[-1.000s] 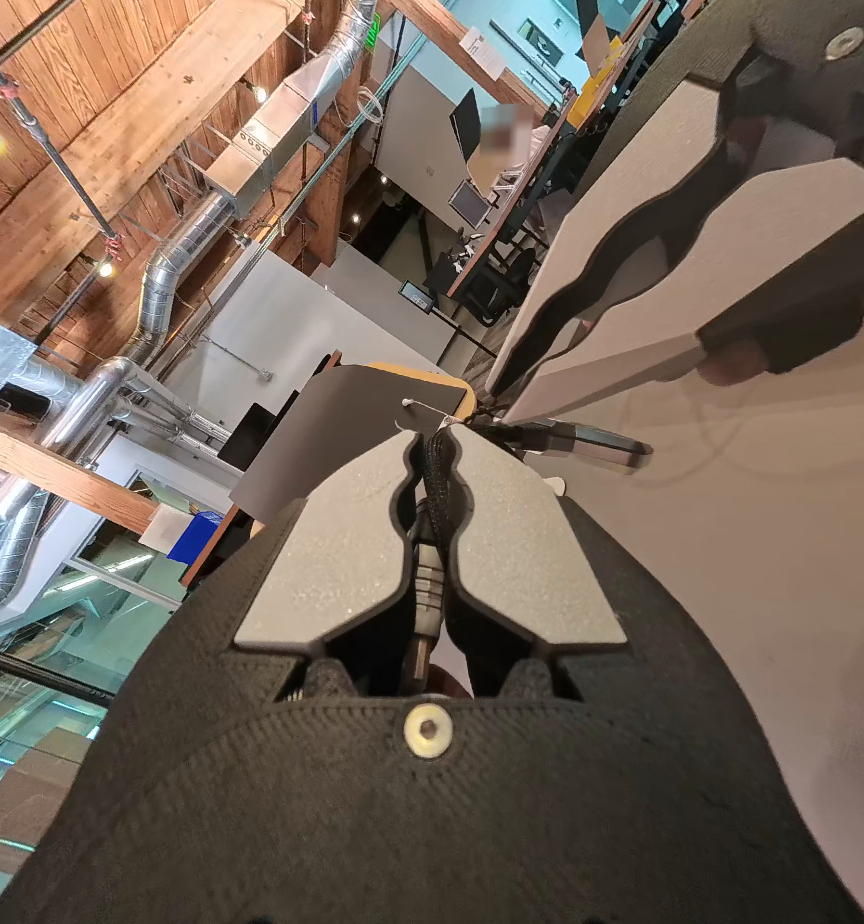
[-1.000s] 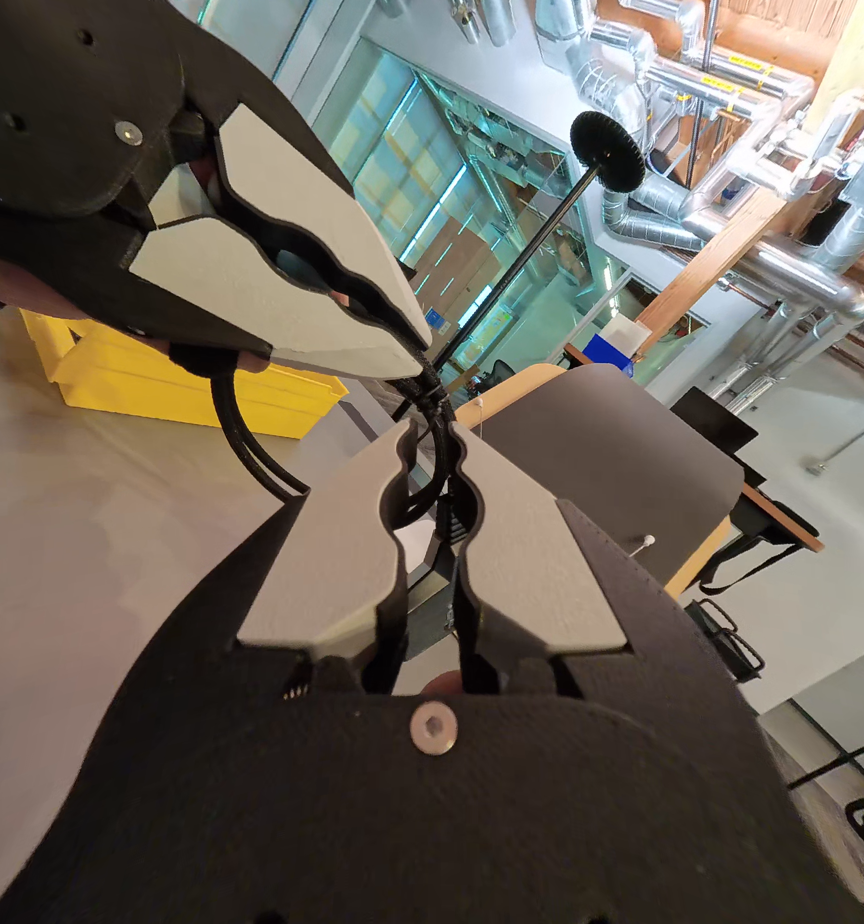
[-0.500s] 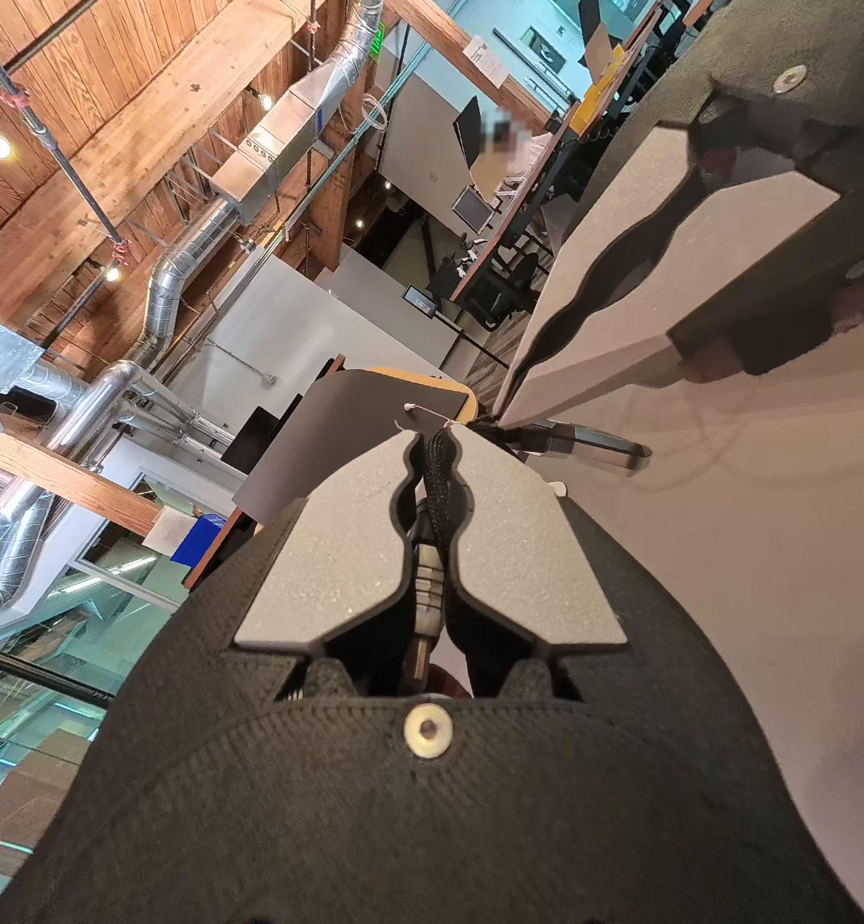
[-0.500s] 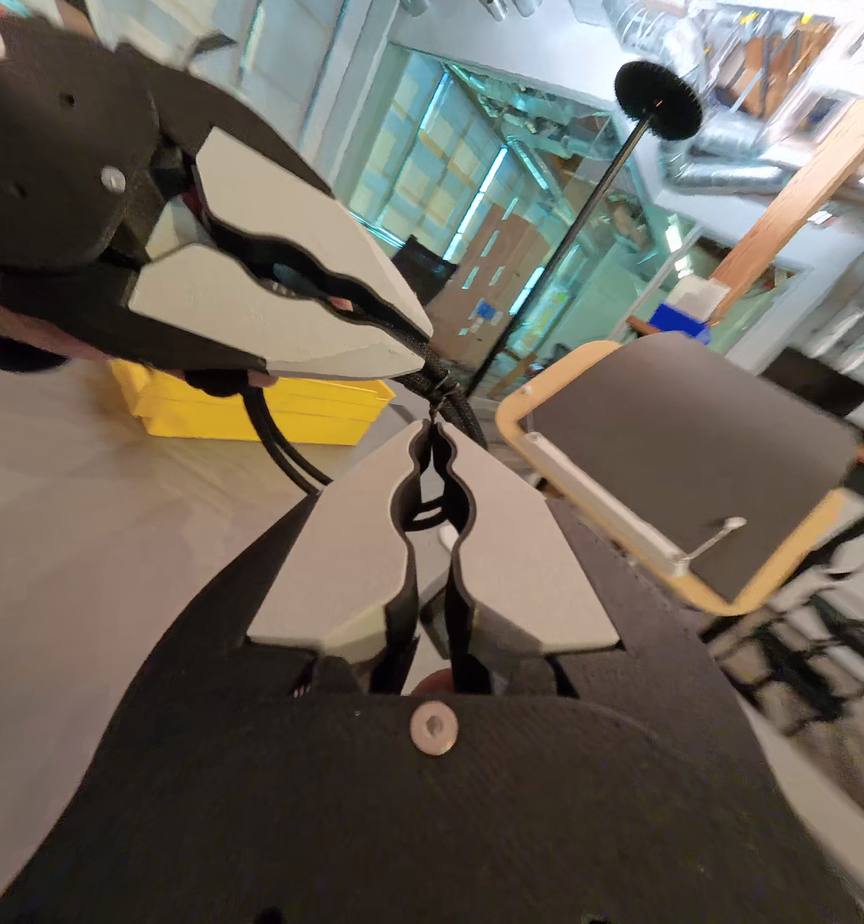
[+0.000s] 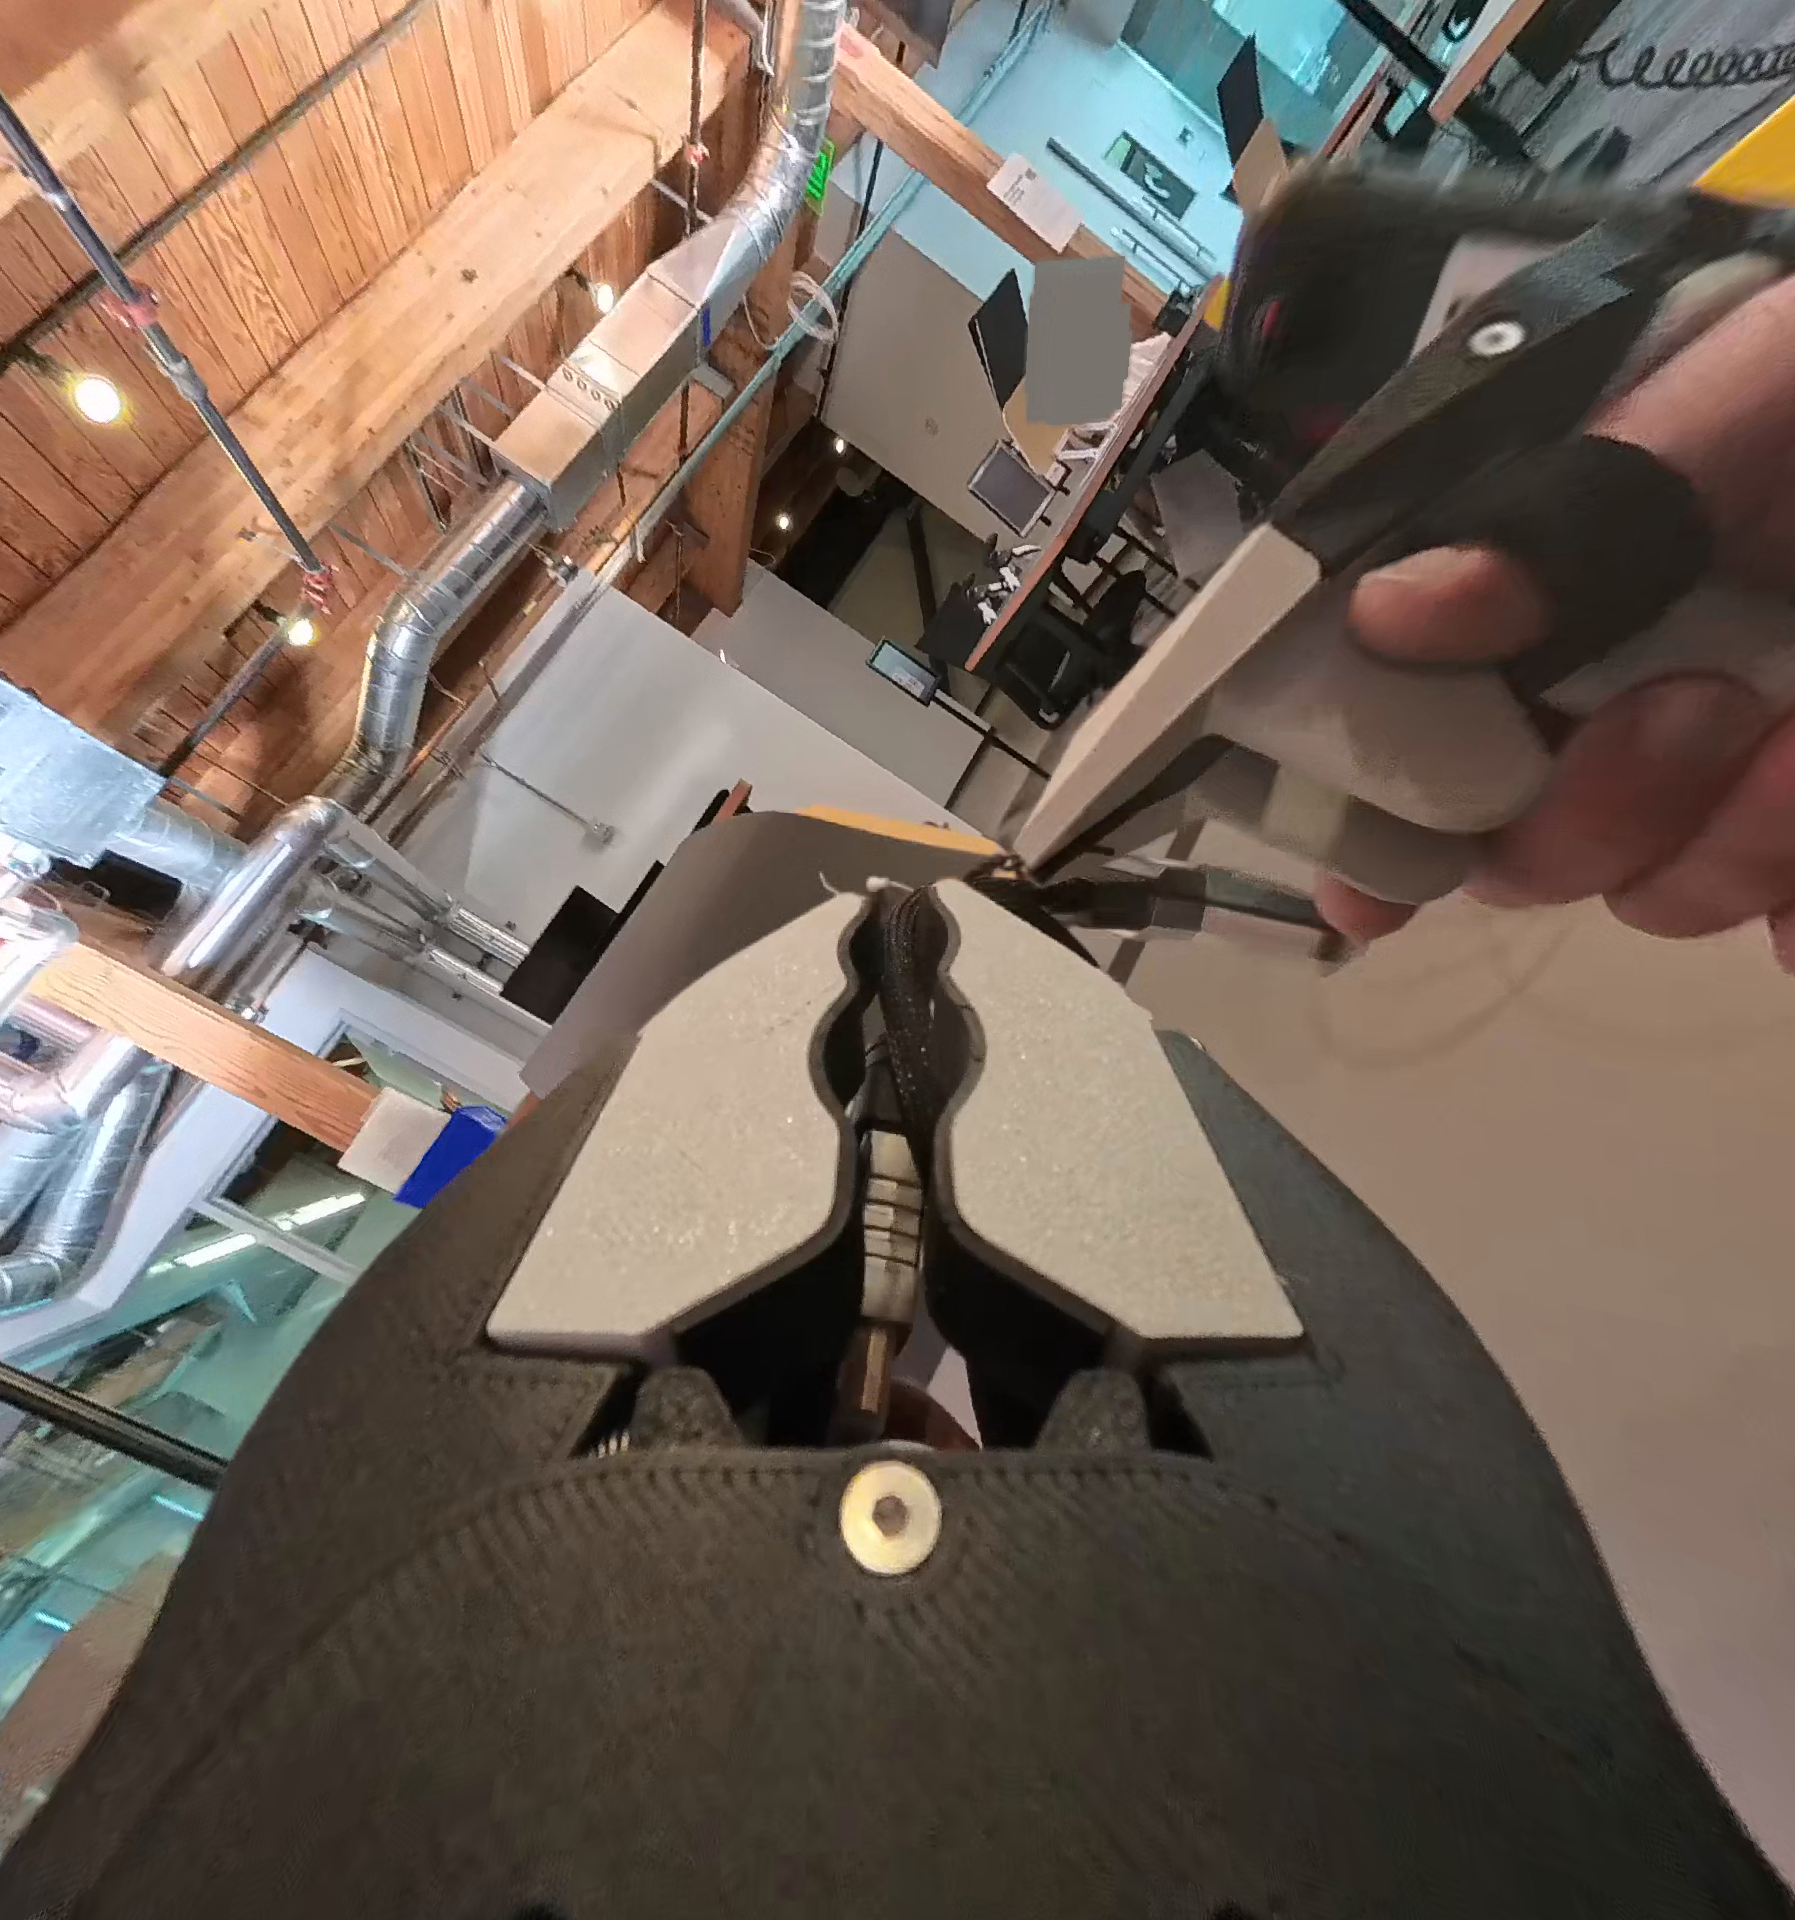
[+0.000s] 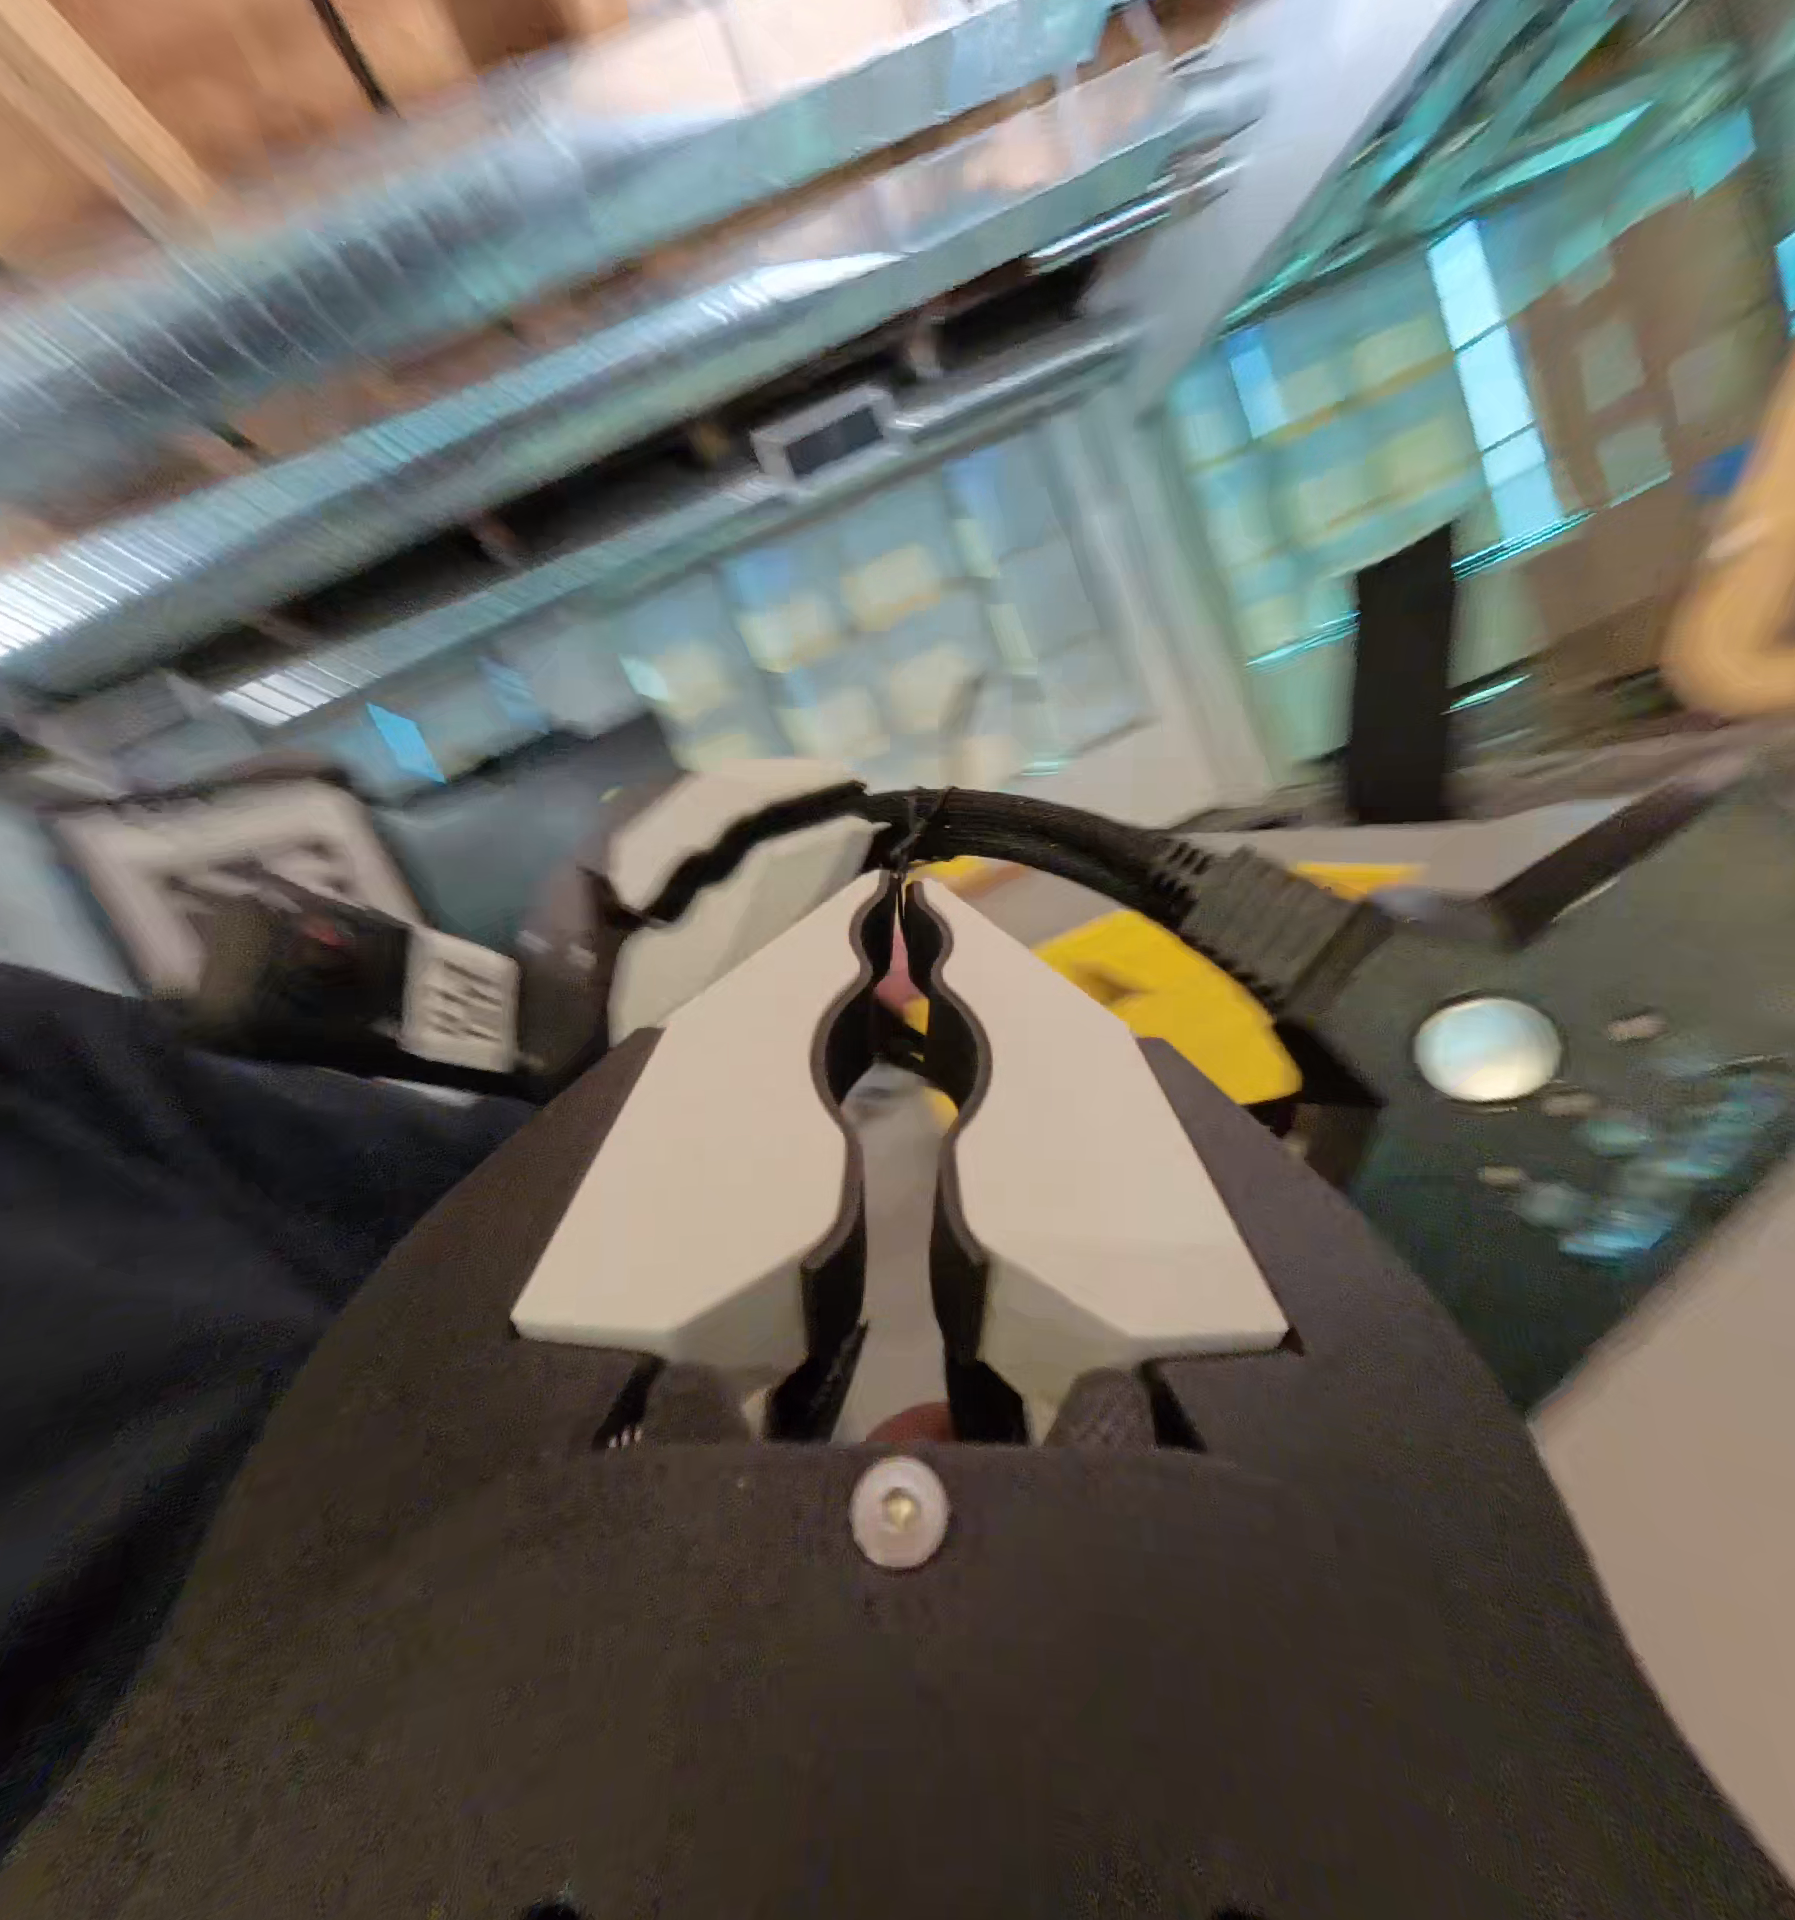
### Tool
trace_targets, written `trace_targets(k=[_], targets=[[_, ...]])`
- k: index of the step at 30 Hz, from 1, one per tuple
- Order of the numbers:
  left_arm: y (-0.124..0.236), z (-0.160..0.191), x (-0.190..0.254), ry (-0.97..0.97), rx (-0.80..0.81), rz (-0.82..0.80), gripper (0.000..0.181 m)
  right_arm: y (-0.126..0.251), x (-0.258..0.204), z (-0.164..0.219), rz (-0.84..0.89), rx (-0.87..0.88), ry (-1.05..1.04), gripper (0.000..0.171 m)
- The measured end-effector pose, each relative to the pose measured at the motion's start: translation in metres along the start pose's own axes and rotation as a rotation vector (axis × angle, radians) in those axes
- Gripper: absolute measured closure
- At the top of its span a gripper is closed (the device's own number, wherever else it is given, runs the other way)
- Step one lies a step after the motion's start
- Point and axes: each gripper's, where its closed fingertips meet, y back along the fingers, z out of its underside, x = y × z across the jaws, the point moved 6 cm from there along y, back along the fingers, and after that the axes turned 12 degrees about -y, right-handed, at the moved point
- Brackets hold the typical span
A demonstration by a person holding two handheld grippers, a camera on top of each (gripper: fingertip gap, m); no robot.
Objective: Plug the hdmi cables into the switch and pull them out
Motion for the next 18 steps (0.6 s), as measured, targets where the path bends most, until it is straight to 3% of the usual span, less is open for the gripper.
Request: trace_targets(k=[3, 6, 9, 14, 18], targets=[[-0.002, 0.010, -0.003, 0.050, -0.040, 0.019, 0.176, 0.003, -0.004, -0.003, 0.298, -0.030, 0.497, 0.149], [-0.004, 0.011, -0.003, 0.067, -0.054, 0.030, 0.176, -0.001, -0.021, -0.001, 0.478, -0.082, 0.977, 0.153], [-0.005, 0.007, -0.001, 0.062, -0.055, 0.047, 0.176, -0.010, -0.027, 0.006, 0.584, -0.151, 1.294, 0.157], [-0.003, 0.006, -0.001, 0.064, -0.062, 0.048, 0.176, -0.015, -0.020, 0.010, 0.679, -0.208, 1.491, 0.170], [-0.004, 0.007, -0.003, 0.079, -0.063, 0.048, 0.176, -0.014, -0.019, 0.010, 0.687, -0.201, 1.476, 0.170]])
